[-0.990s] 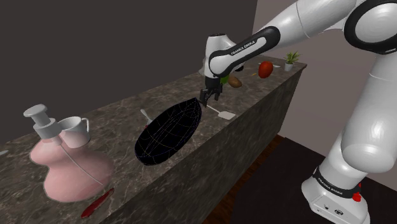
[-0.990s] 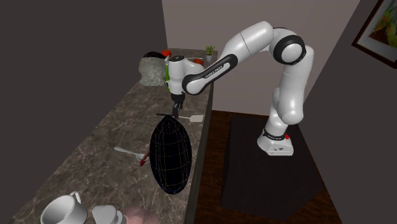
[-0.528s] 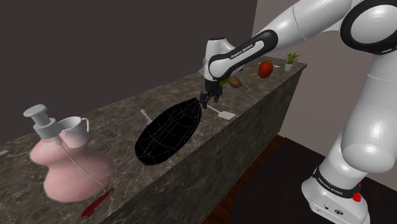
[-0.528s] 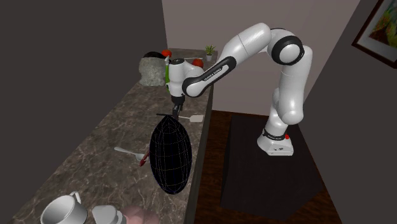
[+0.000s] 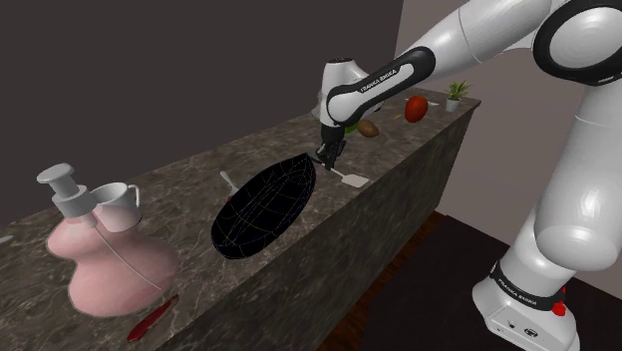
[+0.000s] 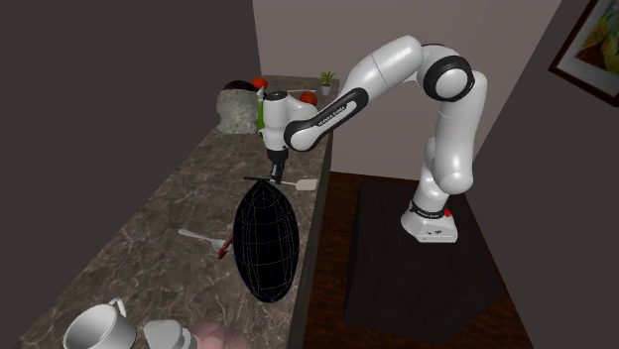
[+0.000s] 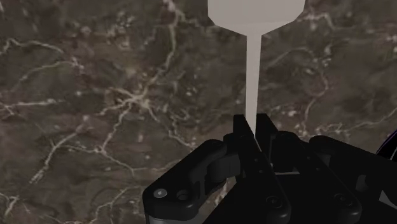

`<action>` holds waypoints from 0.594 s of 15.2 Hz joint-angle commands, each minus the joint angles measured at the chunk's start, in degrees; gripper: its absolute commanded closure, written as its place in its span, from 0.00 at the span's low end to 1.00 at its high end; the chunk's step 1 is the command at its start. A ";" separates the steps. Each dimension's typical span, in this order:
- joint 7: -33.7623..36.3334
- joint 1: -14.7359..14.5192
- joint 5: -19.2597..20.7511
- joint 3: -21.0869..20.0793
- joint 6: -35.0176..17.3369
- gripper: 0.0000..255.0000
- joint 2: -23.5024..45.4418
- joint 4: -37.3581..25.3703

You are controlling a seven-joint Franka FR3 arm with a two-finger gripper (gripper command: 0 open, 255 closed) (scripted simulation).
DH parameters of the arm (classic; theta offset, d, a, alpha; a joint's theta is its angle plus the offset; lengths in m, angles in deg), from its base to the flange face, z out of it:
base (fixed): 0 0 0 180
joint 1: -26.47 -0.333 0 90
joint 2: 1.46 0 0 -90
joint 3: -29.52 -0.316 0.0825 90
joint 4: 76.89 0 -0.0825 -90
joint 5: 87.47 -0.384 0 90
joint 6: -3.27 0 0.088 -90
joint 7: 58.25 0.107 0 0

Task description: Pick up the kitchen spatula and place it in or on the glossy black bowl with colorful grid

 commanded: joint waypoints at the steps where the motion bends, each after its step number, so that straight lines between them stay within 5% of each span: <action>1: 0.00 0.00 0.00 0.00 0.00 1.00 0.00 0.00; 9: -0.12 0.02 -0.16 -0.03 3.56 1.00 -1.76 -1.81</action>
